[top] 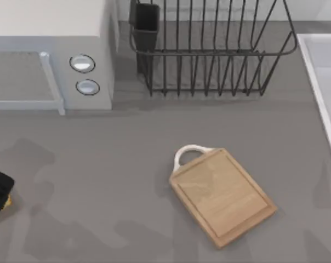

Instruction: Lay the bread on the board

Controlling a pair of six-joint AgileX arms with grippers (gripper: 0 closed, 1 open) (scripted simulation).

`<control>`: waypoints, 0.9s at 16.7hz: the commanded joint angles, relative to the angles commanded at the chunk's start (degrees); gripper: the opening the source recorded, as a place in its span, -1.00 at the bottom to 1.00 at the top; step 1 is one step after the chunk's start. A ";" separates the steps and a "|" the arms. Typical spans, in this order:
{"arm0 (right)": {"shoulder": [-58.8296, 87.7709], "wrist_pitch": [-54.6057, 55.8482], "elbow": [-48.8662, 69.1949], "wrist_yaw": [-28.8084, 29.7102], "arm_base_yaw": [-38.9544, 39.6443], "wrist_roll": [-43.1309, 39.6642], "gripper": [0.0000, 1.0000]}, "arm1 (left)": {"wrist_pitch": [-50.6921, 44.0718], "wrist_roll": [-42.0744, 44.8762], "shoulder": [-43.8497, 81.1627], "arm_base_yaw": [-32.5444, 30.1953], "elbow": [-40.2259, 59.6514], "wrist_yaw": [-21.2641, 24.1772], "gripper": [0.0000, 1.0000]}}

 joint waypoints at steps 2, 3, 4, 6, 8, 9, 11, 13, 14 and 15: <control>0.00 0.00 0.00 0.00 0.00 0.00 1.00 | -6.29 6.18 11.02 0.45 6.13 -0.02 1.00; 0.00 0.00 0.00 0.00 0.00 0.00 1.00 | -9.21 9.10 15.97 0.66 9.06 -0.03 1.00; 0.00 0.00 0.00 0.00 0.00 0.00 1.00 | -11.95 11.87 20.49 0.87 11.89 -0.04 1.00; 0.00 0.00 0.00 0.00 0.00 0.00 1.00 | -16.73 16.84 28.40 1.23 17.10 -0.05 1.00; 0.00 0.00 0.00 0.00 0.00 0.00 1.00 | -20.45 20.85 34.89 1.55 21.50 -0.05 1.00; 0.00 0.00 0.00 0.00 0.00 0.00 1.00 | -21.89 22.45 37.50 1.68 23.30 -0.04 1.00; 0.00 0.00 0.00 0.00 0.00 0.00 1.00 | -23.79 24.61 40.94 1.87 25.81 -0.03 1.00; 0.00 0.00 0.00 0.00 0.00 0.00 1.00 | -24.44 25.38 42.03 1.93 26.72 -0.03 1.00; 0.00 0.00 0.00 0.00 0.00 0.00 1.00 | -24.44 25.38 42.03 1.93 26.72 -0.03 1.00; 0.00 0.00 0.00 0.00 0.00 0.00 1.00 | -24.44 25.38 42.03 1.93 26.72 -0.03 1.00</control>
